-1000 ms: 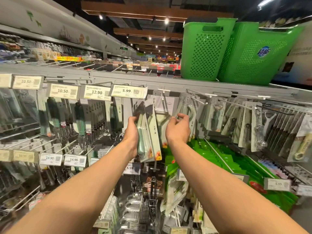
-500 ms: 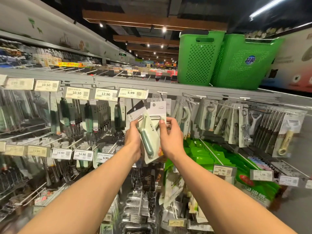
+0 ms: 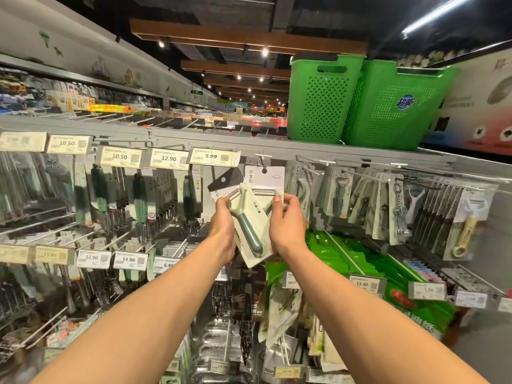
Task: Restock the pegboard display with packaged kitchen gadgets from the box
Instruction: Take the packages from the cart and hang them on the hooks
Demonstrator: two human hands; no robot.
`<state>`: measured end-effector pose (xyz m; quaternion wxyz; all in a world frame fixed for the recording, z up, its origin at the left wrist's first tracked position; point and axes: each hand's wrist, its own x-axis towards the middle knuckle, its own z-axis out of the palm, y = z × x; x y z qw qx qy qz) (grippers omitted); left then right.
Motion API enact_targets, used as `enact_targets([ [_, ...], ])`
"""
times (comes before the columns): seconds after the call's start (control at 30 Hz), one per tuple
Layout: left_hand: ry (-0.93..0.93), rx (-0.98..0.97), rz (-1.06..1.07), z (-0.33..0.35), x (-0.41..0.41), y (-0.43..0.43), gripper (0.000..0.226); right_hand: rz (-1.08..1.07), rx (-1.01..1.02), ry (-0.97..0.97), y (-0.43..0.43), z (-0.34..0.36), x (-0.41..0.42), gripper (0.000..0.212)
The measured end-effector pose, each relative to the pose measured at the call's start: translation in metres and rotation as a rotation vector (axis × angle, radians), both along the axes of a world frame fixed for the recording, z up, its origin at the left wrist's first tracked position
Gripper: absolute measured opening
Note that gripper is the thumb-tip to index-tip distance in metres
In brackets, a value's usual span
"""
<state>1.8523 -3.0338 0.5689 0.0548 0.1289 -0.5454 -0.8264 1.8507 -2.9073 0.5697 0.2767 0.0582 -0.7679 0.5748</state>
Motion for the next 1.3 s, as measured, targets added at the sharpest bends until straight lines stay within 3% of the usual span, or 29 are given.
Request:
enact_targets([
  [0.1, 0.009, -0.005, 0.002, -0.003, -0.01, -0.003, 0.069, 0.004, 0.036, 0.01, 0.0, 0.001, -0.007, 0.019],
  [0.4, 0.033, -0.085, 0.003, -0.013, -0.045, -0.016, 0.067, -0.007, 0.045, -0.074, -0.007, -0.003, -0.039, 0.015],
  [0.5, 0.052, -0.152, 0.046, -0.015, -0.057, -0.019, 0.053, 0.002, 0.043, -0.097, -0.01, -0.005, -0.056, 0.026],
  [0.7, 0.044, -0.285, 0.13, -0.018, -0.073, -0.026, 0.059, -0.038, 0.045, -0.172, -0.014, -0.006, -0.083, 0.033],
  [1.0, 0.088, -0.326, 0.119, -0.007, -0.054, -0.024, 0.061, -0.234, 0.08, -0.206, -0.014, -0.004, -0.088, 0.033],
  [1.2, 0.124, -0.338, 0.084, -0.014, -0.037, -0.018, 0.07, 0.005, 0.023, -0.064, -0.018, -0.001, -0.04, 0.044],
  [1.3, 0.154, -0.352, 0.083, -0.007, -0.015, -0.01, 0.062, 0.088, 0.04, 0.015, -0.02, 0.0, -0.016, 0.031],
])
